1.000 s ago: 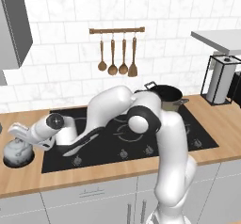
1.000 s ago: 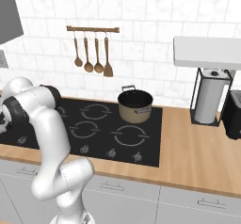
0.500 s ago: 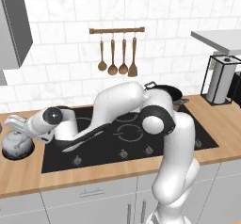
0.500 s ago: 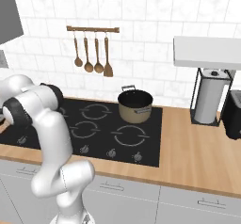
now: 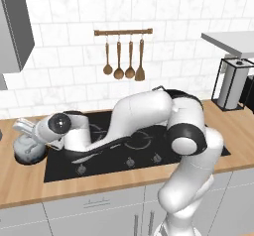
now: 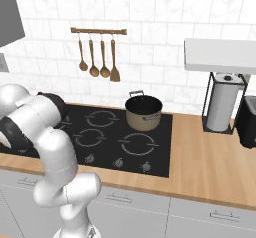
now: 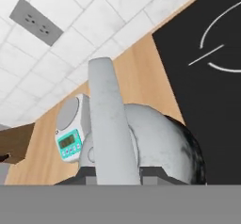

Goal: Pick the kettle from the counter and place it on a stove burner. Then turn the burner on.

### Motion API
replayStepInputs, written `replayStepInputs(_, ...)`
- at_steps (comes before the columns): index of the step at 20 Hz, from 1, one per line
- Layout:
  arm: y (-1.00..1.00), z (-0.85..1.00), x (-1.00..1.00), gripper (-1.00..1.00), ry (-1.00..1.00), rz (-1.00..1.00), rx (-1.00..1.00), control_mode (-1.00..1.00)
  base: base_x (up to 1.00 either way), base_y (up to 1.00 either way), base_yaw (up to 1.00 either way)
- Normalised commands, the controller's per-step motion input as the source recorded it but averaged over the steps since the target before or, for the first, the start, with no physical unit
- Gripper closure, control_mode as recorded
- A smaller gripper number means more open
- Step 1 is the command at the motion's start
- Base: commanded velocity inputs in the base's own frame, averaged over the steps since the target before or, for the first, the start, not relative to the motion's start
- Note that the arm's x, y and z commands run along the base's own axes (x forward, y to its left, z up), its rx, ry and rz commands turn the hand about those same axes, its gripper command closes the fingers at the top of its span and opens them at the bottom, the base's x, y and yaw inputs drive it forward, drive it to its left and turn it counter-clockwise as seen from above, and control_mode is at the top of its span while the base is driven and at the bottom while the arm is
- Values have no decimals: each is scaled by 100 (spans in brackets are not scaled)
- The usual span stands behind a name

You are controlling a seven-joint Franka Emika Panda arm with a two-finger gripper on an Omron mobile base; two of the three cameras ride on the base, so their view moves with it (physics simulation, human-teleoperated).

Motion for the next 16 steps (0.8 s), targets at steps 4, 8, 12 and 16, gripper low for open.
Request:
replayStepInputs(4, -71, 0, -11, 100, 0, -16, 0, -100, 0, 0, 0)
replayStepInputs(8, -71, 5, -14, 100, 0, -15, 0, -100, 0, 0, 0)
replayStepInputs(12, -59, 27, -3, 100, 0, -13, 0, -100, 0, 0, 0)
replayStepInputs(16, -50, 40, 0, 100, 0, -12, 0, -100, 0, 0, 0)
